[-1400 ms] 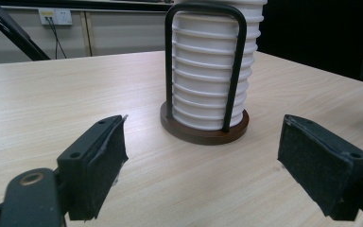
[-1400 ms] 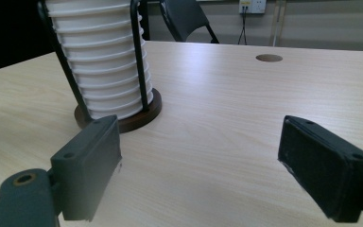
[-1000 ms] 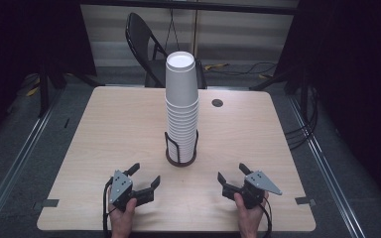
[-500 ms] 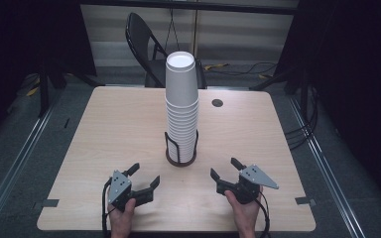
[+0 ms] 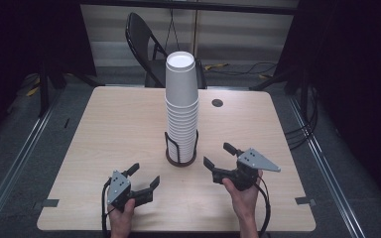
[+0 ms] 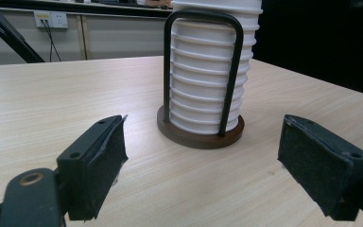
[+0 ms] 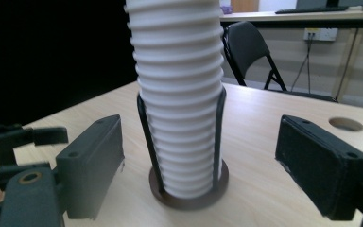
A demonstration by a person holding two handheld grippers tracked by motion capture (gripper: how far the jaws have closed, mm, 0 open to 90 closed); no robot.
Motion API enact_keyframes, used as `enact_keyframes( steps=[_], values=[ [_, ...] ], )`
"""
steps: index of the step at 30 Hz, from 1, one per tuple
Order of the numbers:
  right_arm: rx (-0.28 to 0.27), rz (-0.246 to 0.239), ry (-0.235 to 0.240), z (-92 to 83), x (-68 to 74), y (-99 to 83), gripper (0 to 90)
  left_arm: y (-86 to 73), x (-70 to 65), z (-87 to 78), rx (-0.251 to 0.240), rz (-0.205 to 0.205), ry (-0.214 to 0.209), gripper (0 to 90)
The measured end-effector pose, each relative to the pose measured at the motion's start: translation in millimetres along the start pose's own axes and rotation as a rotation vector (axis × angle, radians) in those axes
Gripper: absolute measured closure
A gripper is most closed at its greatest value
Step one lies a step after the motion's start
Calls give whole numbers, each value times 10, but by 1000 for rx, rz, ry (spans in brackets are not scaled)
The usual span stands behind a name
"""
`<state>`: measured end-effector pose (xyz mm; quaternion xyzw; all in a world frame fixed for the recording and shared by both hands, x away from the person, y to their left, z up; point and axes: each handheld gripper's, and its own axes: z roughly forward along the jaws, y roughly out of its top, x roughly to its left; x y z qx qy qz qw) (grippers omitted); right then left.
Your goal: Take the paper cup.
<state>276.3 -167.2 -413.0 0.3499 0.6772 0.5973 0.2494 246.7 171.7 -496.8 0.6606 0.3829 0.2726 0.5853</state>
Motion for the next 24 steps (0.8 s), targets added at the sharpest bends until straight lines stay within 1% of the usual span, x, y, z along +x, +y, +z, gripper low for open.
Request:
enact_keyframes(
  steps=[5,9,10,11,12,13,14,16,18,19,21,22,24],
  values=[
    [-27,-9,24,41,15,182,146,-1,7,-5,-6,1,-2,158],
    [-38,-33,44,88,51,348,141,-2,4,-6,-7,2,-2,158],
    [-38,-33,44,88,51,348,141,-2,4,-6,-7,2,-2,158],
    [-40,-39,47,102,62,394,140,-2,5,-5,-6,2,-2,158],
    [-51,-54,57,127,86,497,141,-1,2,-1,-2,-2,-3,158],
    [-51,-54,57,127,86,497,141,-1,2,-1,-2,-2,-3,158],
    [-71,-71,55,143,110,583,145,0,4,-1,-2,-2,-5,158],
    [-76,-71,60,154,115,613,142,-1,3,0,-2,-5,-4,158],
    [-82,-72,85,207,122,727,137,-1,7,-3,-4,-5,-5,158],
    [-86,-73,94,221,120,750,137,-1,8,-4,-4,-6,-6,158],
    [-87,-74,100,234,120,782,136,-2,9,-4,-5,-7,-7,158],
    [-97,-70,111,258,117,847,137,-2,8,-4,-7,-10,-7,158],
    [-100,-68,118,274,109,898,136,-2,9,-4,-6,-9,-5,158]
  ],
)
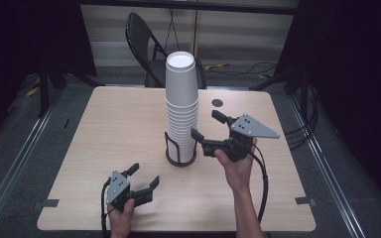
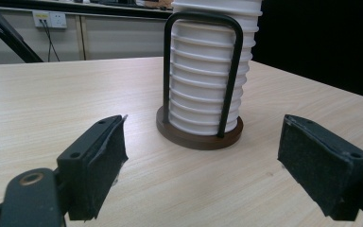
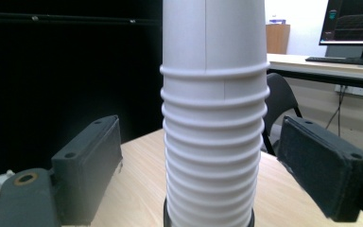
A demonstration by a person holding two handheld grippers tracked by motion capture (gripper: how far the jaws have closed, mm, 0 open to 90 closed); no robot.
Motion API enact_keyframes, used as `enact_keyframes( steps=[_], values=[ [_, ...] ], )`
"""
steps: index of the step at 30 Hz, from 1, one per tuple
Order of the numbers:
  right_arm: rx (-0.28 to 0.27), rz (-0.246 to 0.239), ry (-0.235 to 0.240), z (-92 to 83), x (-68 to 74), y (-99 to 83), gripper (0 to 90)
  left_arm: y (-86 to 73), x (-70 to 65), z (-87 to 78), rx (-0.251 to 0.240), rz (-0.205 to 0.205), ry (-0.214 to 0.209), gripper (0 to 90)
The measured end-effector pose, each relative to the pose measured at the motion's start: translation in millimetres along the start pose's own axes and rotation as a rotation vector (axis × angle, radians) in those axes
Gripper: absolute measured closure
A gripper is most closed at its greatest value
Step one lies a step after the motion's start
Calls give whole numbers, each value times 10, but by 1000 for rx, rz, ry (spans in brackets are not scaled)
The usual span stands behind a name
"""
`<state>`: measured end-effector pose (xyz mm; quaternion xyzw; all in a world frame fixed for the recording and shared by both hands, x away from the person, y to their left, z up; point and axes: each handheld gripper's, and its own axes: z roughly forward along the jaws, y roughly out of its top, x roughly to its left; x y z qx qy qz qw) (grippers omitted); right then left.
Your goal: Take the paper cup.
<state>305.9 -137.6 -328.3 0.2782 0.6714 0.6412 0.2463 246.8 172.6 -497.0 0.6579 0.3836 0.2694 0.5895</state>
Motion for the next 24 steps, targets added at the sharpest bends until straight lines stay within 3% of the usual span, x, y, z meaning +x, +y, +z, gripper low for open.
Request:
enact_keyframes(
  steps=[16,24],
  values=[
    [-46,-29,33,237,-26,435,131,5,-13,14,16,13,10,157],
    [-20,-30,45,459,-82,597,130,6,-16,15,18,15,16,155]
  ],
)
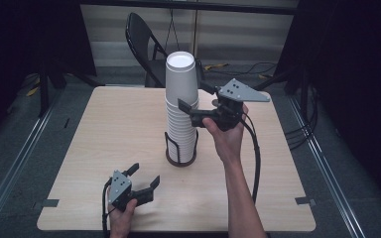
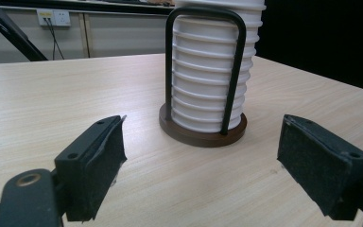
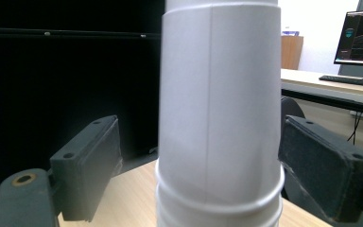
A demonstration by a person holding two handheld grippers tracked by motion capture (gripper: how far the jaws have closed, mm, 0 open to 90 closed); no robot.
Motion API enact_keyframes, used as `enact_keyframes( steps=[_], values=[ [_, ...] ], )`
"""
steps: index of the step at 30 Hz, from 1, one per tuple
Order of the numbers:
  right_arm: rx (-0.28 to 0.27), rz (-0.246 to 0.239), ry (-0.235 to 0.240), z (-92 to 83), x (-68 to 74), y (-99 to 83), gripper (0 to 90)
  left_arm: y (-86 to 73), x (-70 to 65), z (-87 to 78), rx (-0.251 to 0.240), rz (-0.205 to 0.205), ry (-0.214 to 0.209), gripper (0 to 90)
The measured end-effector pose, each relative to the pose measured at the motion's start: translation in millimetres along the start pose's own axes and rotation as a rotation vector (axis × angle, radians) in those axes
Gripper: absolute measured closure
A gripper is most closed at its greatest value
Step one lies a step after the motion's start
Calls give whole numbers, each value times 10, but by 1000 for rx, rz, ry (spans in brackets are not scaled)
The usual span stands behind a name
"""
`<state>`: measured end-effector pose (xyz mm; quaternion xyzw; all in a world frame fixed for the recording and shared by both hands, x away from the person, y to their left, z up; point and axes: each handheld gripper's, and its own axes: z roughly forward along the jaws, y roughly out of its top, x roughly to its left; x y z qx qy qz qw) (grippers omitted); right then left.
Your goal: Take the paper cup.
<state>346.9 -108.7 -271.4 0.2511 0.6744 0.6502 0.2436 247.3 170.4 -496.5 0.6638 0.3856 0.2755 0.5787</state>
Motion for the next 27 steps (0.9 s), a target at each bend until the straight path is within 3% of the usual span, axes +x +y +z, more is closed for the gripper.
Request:
enact_keyframes(
  steps=[13,22,27],
  values=[
    [28,13,14,300,-166,89,113,2,10,4,3,-10,-12,156],
    [68,17,39,456,-182,52,107,3,12,5,6,-10,-20,157],
    [81,-5,18,502,-154,36,108,3,16,4,4,-9,-16,157]
  ],
)
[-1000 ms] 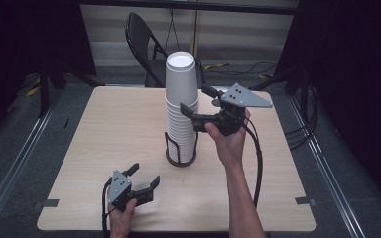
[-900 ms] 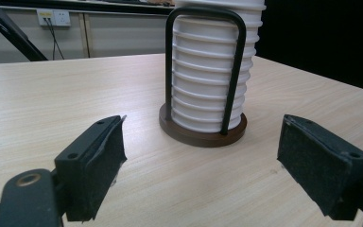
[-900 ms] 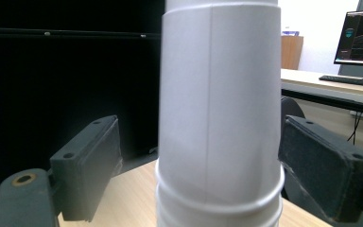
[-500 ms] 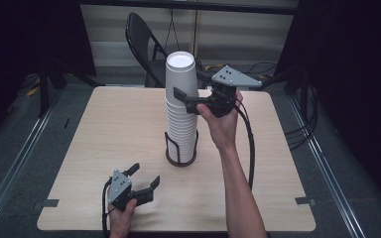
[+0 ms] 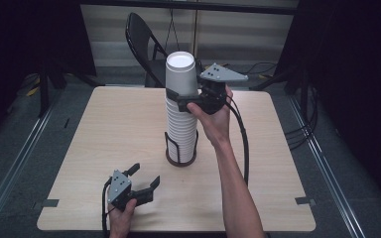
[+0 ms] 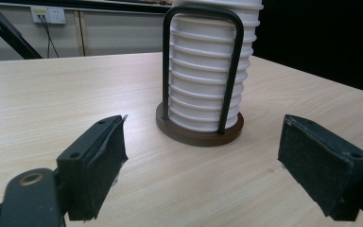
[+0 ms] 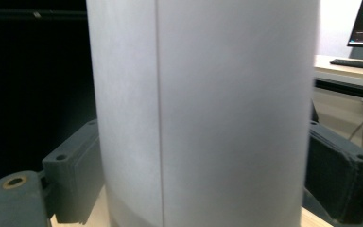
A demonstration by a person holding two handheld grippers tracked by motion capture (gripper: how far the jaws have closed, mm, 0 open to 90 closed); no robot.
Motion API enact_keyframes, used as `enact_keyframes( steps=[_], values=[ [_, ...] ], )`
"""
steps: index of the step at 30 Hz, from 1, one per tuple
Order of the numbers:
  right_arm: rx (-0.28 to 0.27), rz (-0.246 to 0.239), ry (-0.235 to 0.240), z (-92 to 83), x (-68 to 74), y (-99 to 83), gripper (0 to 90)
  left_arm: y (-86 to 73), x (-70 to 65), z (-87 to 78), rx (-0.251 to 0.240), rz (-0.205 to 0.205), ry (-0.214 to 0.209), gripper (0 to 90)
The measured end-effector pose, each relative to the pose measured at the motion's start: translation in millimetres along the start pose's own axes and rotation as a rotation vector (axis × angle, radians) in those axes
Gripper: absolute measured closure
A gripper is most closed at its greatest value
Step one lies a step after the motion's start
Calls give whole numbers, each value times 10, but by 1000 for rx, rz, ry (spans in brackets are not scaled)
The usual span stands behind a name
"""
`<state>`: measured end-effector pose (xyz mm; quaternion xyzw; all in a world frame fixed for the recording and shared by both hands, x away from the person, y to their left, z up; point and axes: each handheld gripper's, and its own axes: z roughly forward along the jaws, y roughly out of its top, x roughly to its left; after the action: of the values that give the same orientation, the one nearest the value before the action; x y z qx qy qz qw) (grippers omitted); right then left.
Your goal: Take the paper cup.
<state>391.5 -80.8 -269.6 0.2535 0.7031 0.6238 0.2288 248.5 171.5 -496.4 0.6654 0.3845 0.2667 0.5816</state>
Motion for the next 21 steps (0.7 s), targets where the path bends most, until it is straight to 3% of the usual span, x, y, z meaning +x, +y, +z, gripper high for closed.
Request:
enact_keyframes(
  steps=[7,21],
  values=[
    [24,-20,-4,25,11,19,124,-1,-1,-1,-2,-1,-1,157],
    [21,-24,-8,33,18,21,128,-1,2,-5,-3,-1,1,157]
  ],
)
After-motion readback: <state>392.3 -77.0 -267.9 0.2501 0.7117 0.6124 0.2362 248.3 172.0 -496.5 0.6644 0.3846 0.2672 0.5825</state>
